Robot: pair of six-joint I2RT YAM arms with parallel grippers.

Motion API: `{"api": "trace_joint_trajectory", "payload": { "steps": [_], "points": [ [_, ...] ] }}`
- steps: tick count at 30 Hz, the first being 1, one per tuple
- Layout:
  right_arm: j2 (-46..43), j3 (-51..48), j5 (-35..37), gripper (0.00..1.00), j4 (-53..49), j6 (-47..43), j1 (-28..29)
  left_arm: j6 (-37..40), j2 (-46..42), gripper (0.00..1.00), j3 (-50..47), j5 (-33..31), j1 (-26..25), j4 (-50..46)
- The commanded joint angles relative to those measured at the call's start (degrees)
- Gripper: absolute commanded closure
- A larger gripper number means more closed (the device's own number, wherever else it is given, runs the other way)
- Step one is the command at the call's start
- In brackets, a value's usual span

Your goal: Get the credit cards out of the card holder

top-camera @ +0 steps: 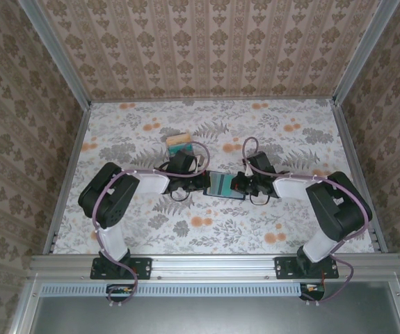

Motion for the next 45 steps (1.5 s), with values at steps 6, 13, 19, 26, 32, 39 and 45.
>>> {"api": "trace_joint_trajectory", "payload": {
  "steps": [6, 13, 19, 26, 32, 39, 45],
  "points": [
    [-6.0, -3.6, -1.5, 1.00, -1.6, -1.1, -2.6, -0.3, -0.5, 1.00, -1.5, -0.9, 0.6, -5.1],
    [-11.5, -5.6, -2.8, 1.00, -4.7, -3.7, -5.4, 0.6, -1.4, 1.00, -0.6, -0.9, 0.6, -6.6],
    [-18.0, -7.8, -4.3, 1.00, -5.3, -5.5, -7.0, 0.3, -4.3, 0.93, 0.0, 0.6, 0.8, -6.8],
    [-26.5, -7.9, -5.6, 1.00, -6.0, -5.9, -7.2, -3.9, -15.1, 0.45, -2.5, 1.0, 0.7, -1.7],
    [-31.8, -7.9, -10.8, 1.00, -1.4, -4.3, -7.1, -5.3, -24.1, 0.38, -4.6, 1.9, 0.8, 2.4],
    [-33.1, -8.0, -19.0, 1.00, 8.8, -1.3, -7.0, -11.2, -27.0, 0.44, -9.3, 7.5, 0.8, 17.0],
    [-32.4, -8.1, -22.0, 1.00, 13.8, 0.6, -6.9, -15.4, -24.0, 0.52, -10.7, 11.5, -0.1, 26.9]
  ]
}}
